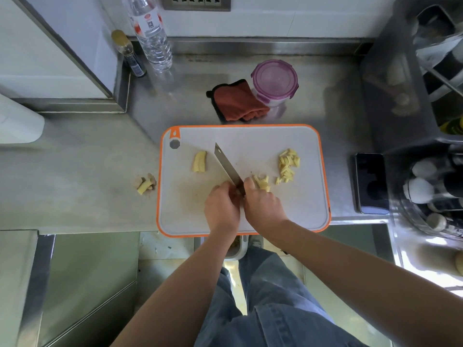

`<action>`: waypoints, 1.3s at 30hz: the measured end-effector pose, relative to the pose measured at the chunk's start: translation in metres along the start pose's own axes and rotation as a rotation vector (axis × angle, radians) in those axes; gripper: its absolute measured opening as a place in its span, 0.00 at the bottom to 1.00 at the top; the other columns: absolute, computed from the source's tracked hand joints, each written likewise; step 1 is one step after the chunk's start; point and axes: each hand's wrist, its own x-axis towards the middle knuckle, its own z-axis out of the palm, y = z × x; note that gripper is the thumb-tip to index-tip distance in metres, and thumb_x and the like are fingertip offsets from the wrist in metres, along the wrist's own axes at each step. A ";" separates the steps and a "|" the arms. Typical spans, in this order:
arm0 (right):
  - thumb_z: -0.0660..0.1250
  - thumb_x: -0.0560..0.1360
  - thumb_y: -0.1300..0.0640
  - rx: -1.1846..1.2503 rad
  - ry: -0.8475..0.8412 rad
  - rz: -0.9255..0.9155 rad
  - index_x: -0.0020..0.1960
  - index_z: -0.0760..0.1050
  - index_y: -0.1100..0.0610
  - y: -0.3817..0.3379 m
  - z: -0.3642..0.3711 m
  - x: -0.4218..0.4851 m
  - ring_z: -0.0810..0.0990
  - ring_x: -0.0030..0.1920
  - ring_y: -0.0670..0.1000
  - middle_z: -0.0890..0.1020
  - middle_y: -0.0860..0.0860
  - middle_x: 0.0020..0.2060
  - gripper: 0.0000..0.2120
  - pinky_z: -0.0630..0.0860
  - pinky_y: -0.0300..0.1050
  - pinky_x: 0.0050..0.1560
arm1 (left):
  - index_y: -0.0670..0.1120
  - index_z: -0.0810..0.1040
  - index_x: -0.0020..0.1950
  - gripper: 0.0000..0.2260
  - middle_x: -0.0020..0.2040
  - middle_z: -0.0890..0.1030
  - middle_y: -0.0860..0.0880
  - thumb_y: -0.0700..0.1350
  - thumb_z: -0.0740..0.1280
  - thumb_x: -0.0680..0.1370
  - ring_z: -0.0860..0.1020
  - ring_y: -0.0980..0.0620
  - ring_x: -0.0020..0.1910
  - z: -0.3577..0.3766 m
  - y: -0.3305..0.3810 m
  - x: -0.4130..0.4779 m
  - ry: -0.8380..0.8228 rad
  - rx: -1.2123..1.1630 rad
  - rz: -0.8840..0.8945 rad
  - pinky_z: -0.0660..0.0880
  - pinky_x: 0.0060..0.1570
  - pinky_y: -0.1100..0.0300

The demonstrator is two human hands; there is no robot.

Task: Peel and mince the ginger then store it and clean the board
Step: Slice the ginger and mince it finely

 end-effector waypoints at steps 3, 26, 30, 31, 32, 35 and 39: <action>0.54 0.79 0.61 0.016 0.010 0.027 0.57 0.62 0.59 -0.004 0.000 0.009 0.78 0.38 0.59 0.73 0.52 0.36 0.07 0.69 0.48 0.36 | 0.46 0.79 0.46 0.03 0.42 0.80 0.49 0.43 0.65 0.76 0.77 0.48 0.40 0.001 0.002 0.002 -0.013 -0.020 -0.015 0.75 0.41 0.54; 0.55 0.79 0.60 0.185 0.000 0.029 0.58 0.62 0.59 0.006 -0.005 0.009 0.77 0.42 0.62 0.74 0.55 0.39 0.08 0.70 0.51 0.37 | 0.45 0.78 0.48 0.04 0.44 0.81 0.48 0.41 0.70 0.74 0.78 0.49 0.43 -0.002 0.000 0.007 -0.073 0.002 0.047 0.73 0.43 0.57; 0.55 0.80 0.58 0.213 0.017 0.032 0.57 0.62 0.59 0.009 -0.007 0.016 0.77 0.41 0.63 0.76 0.58 0.40 0.08 0.74 0.53 0.38 | 0.45 0.79 0.49 0.05 0.46 0.80 0.47 0.41 0.70 0.74 0.78 0.49 0.45 -0.004 0.001 0.009 -0.105 0.015 0.028 0.69 0.43 0.61; 0.55 0.80 0.58 0.236 0.033 0.046 0.57 0.62 0.60 0.012 -0.007 0.015 0.76 0.40 0.62 0.77 0.59 0.40 0.08 0.74 0.54 0.38 | 0.45 0.79 0.49 0.05 0.47 0.80 0.47 0.41 0.70 0.74 0.78 0.49 0.45 -0.004 0.001 0.009 -0.113 0.017 0.027 0.68 0.43 0.62; 0.55 0.80 0.59 0.263 0.056 0.065 0.56 0.62 0.60 0.016 -0.008 0.014 0.76 0.40 0.62 0.77 0.59 0.40 0.07 0.75 0.55 0.38 | 0.46 0.80 0.49 0.05 0.47 0.79 0.48 0.41 0.70 0.74 0.77 0.49 0.44 -0.005 0.002 0.009 -0.120 0.019 0.023 0.67 0.43 0.62; 0.54 0.80 0.59 0.277 0.125 0.108 0.55 0.62 0.59 0.029 -0.013 0.014 0.75 0.36 0.60 0.75 0.57 0.36 0.06 0.73 0.52 0.34 | 0.45 0.80 0.52 0.07 0.48 0.78 0.49 0.42 0.70 0.74 0.74 0.54 0.42 -0.007 0.003 0.009 -0.136 0.014 0.009 0.66 0.43 0.65; 0.54 0.79 0.58 0.326 0.165 0.123 0.55 0.62 0.59 0.043 -0.021 0.010 0.76 0.34 0.61 0.75 0.58 0.34 0.06 0.75 0.54 0.33 | 0.46 0.78 0.49 0.08 0.44 0.81 0.51 0.43 0.73 0.72 0.79 0.54 0.42 -0.010 0.004 0.007 -0.131 -0.077 -0.013 0.71 0.42 0.63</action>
